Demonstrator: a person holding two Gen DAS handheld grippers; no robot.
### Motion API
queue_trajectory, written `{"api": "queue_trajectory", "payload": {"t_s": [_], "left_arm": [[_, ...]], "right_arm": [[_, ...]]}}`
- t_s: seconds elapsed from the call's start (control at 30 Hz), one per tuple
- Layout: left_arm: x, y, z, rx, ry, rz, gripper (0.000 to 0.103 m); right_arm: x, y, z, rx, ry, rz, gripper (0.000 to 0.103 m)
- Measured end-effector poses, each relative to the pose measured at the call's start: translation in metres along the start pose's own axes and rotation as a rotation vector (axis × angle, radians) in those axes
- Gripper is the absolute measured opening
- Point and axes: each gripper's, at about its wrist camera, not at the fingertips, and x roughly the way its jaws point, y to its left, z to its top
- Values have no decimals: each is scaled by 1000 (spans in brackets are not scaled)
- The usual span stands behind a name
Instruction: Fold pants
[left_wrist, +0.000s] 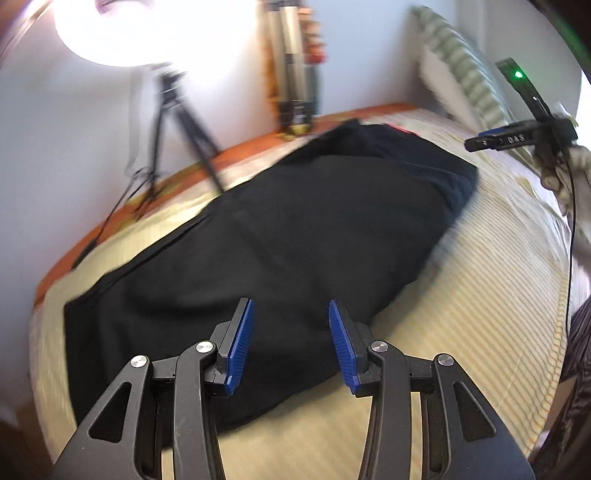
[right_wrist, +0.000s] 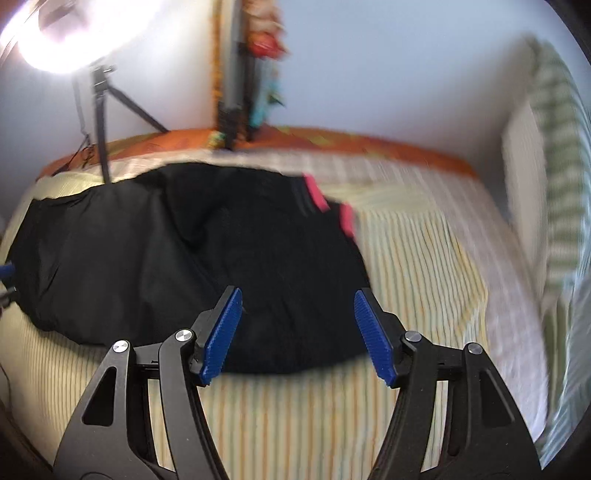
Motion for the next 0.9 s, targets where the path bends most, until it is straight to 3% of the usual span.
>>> {"api": "queue_trajectory", "payload": {"t_s": [0.1,0.27,0.33,0.4,0.5,0.57,0.7,0.9], "left_arm": [[16,-13,10,22,17,-14,41],[47,-16,12,61,81,39,42],[50,-9,12,17,81,8,41],[51,-7,11,0,79,3,41],[51,-8,9,4,78,9,42],[50,-8,8,-5,80,9,41],[37,-6,7,-20,69,-8,41],[27,-1,0,-26,70,0,41]], "right_arm": [[8,-15,-7,49,42,-14,65],[19,-42,-26,211,109,90,65],[15,-45,-22,188,54,59,65],[13,-43,-6,119,6,58,65],[22,-45,33,72,-34,133,65],[42,-43,60,44,-5,193,65],[86,-31,98,-18,8,171,66],[136,-32,117,29,61,250,66]]}}
